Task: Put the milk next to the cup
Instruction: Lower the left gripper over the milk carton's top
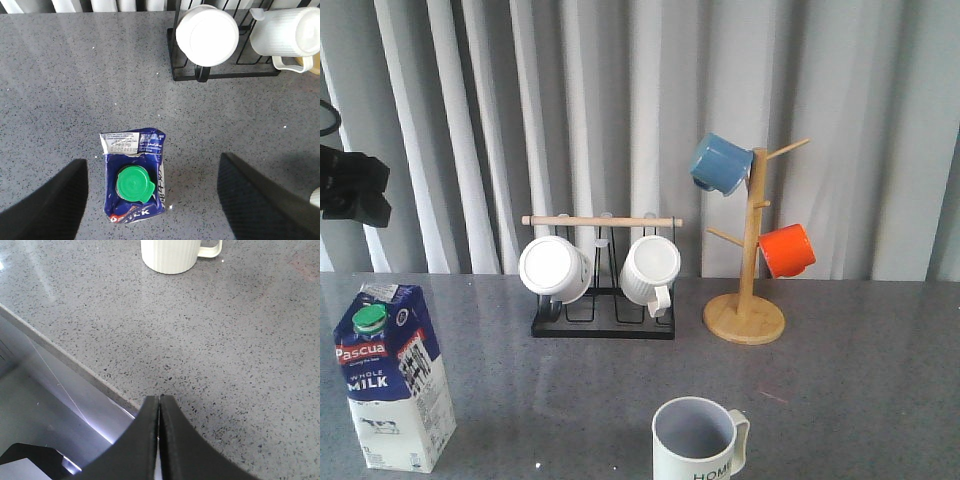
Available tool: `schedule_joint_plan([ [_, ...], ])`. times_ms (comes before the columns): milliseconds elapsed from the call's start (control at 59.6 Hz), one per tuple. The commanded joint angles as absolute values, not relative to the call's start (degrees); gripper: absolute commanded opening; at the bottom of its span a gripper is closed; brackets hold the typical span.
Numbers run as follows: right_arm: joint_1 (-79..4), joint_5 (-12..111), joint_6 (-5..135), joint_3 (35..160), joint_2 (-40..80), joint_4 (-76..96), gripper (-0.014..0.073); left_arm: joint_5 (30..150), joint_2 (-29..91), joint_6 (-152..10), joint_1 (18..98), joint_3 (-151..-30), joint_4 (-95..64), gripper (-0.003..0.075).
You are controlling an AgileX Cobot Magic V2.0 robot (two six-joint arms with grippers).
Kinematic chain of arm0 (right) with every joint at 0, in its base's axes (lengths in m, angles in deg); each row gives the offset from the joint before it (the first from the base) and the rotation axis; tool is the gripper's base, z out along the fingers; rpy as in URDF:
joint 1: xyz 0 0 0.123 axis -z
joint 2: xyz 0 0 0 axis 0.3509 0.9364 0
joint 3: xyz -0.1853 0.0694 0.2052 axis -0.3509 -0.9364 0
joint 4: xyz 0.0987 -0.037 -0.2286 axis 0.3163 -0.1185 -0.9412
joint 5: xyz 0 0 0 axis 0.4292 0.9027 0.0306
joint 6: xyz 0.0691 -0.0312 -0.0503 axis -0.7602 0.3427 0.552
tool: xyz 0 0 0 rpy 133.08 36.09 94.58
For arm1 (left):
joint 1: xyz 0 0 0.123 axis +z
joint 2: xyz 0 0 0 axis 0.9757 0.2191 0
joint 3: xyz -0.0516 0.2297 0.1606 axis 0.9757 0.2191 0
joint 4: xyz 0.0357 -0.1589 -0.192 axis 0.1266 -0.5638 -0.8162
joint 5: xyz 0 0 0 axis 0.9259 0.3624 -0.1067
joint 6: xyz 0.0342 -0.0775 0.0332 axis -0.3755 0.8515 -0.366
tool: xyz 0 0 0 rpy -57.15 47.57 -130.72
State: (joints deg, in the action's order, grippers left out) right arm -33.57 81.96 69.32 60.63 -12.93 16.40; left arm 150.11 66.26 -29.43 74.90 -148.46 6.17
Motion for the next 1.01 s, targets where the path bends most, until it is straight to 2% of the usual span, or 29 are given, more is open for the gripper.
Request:
schedule_joint_plan([
  [0,-33.55,79.06,69.43,62.11,-12.55,17.25,-0.0004,148.57,64.91,-28.13,74.35,-148.70,6.38,0.0524],
  [319,-33.55,79.06,69.43,62.11,-12.55,17.25,-0.0004,148.52,65.09,-26.41,74.35,-135.67,8.68,0.0524],
  [990,-33.55,79.03,69.43,62.11,-12.55,17.25,-0.0004,148.22,67.01,-27.45,74.35,-135.07,8.28,0.0524],
])
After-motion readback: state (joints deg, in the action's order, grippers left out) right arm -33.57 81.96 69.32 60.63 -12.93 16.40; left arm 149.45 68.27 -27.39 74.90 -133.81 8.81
